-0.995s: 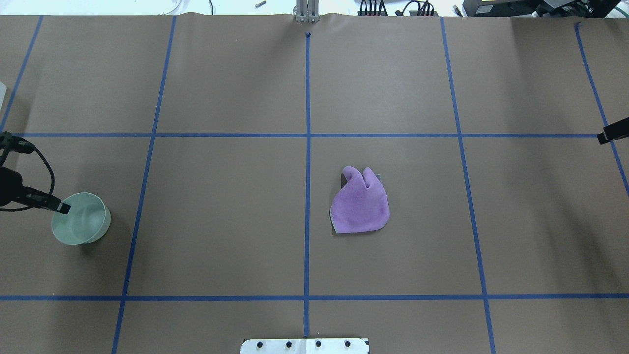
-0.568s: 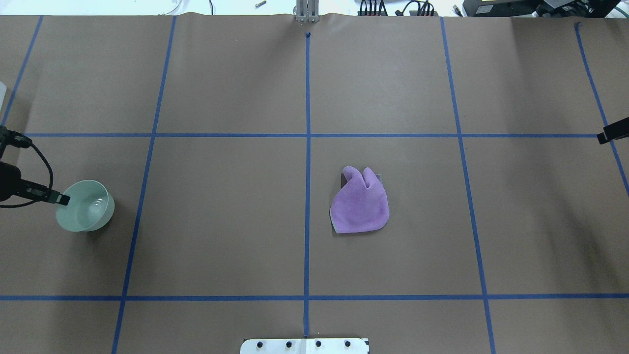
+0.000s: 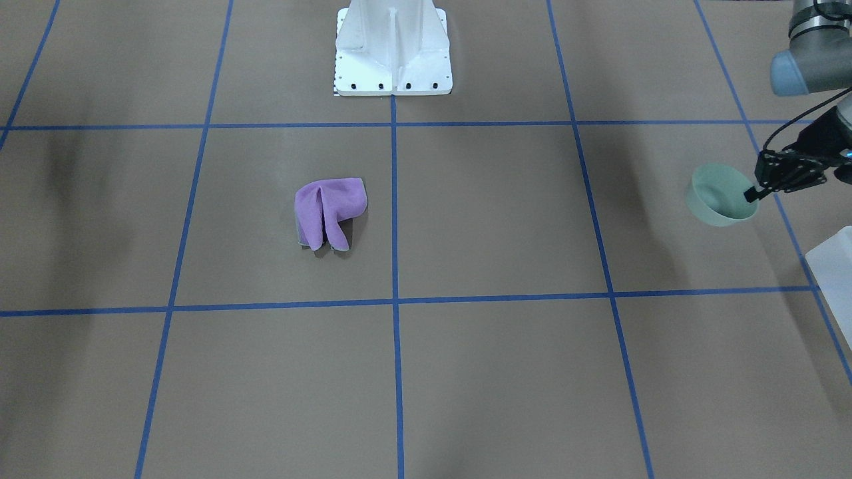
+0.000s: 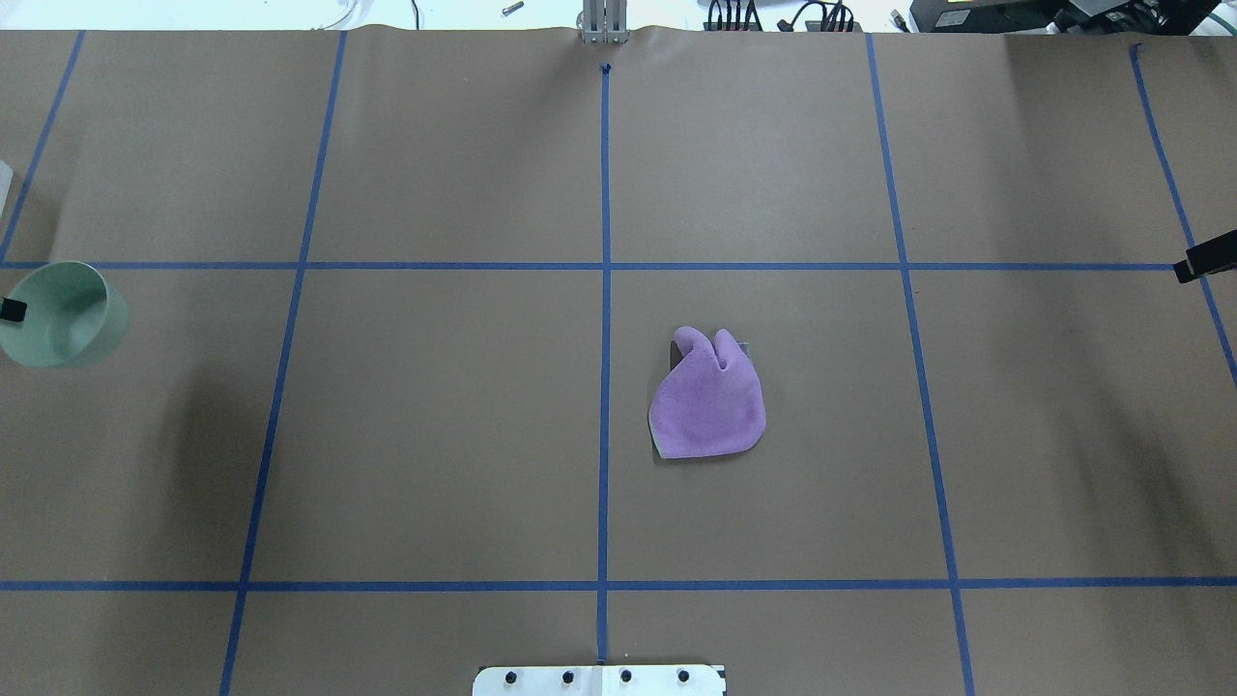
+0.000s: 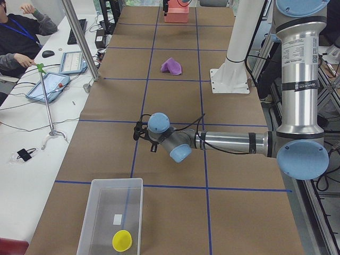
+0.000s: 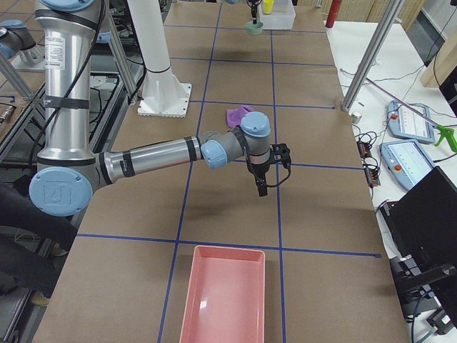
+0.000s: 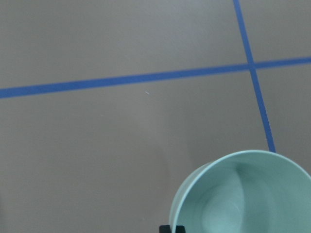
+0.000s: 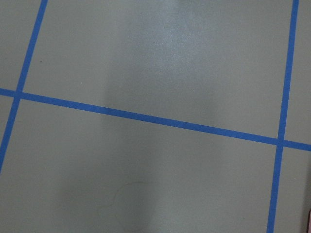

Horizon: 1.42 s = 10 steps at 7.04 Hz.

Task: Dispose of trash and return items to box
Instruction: 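Lift the green bowl and place it in the clear bin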

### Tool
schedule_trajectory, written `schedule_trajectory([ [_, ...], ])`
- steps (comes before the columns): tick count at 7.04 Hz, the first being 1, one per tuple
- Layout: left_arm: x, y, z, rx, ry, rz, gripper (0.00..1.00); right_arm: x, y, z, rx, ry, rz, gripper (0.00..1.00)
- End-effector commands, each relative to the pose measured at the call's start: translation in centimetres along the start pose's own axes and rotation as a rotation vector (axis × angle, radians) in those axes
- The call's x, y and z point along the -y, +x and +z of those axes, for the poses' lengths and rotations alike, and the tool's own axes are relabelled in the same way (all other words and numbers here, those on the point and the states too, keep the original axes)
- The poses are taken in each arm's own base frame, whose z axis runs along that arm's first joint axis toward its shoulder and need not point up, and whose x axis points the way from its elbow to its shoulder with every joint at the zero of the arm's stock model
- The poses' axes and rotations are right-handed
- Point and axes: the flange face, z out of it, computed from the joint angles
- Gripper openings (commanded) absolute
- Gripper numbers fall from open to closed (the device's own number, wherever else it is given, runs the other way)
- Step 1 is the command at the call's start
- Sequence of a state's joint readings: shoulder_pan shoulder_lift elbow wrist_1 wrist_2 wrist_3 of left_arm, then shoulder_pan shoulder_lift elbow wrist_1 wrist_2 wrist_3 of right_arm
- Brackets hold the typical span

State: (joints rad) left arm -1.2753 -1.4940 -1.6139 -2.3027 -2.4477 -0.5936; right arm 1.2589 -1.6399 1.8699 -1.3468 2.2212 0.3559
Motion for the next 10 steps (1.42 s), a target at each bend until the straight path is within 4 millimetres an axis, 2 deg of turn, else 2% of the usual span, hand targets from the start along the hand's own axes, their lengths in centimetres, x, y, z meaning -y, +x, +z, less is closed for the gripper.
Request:
schedule_trajectory([
  [1, 6.4, -4.4, -6.8, 0.115, -0.018, -0.017, 0.0, 0.0, 0.1, 0.2, -0.001, -0.004, 0.002, 1.0],
  [2, 9.9, -6.9, -10.1, 0.155, -0.049, -0.031, 0.0, 0.0, 0.2, 0.3, -0.001, -0.005, 0.003, 1.0],
  [3, 12.9, -11.0, -11.5, 0.169, -0.069, -0.046, 0.0, 0.0, 0.2, 0.3, -0.001, -0.005, 0.003, 1.0],
  [4, 14.7, -16.1, -11.2, 0.173, -0.103, -0.043, 0.0, 0.0, 0.1, 0.3, -0.001, -0.006, 0.002, 1.0],
  [5, 16.7, -19.7, -9.9, 0.232, -0.139, -0.05, 0.0, 0.0, 0.0, 0.2, 0.0, -0.004, 0.0, 1.0],
  [7, 14.7, -27.0, -5.8, 0.318, -0.097, -0.058, 0.0, 0.0, -0.1, 0.5, 0.0, -0.008, -0.002, 1.0],
  [8, 13.6, -28.8, -3.1, 0.359, -0.071, -0.057, 0.0, 0.0, -0.1, 0.5, 0.0, -0.008, -0.002, 1.0],
  [9, 12.7, -28.6, 0.0, 0.378, -0.06, -0.059, 0.0, 0.1, -0.1, 0.5, -0.001, -0.008, -0.002, 1.0],
  [10, 12.4, -28.0, 1.8, 0.374, -0.062, -0.075, 0.0, 0.1, -0.1, 0.5, -0.001, -0.006, -0.003, 1.0],
])
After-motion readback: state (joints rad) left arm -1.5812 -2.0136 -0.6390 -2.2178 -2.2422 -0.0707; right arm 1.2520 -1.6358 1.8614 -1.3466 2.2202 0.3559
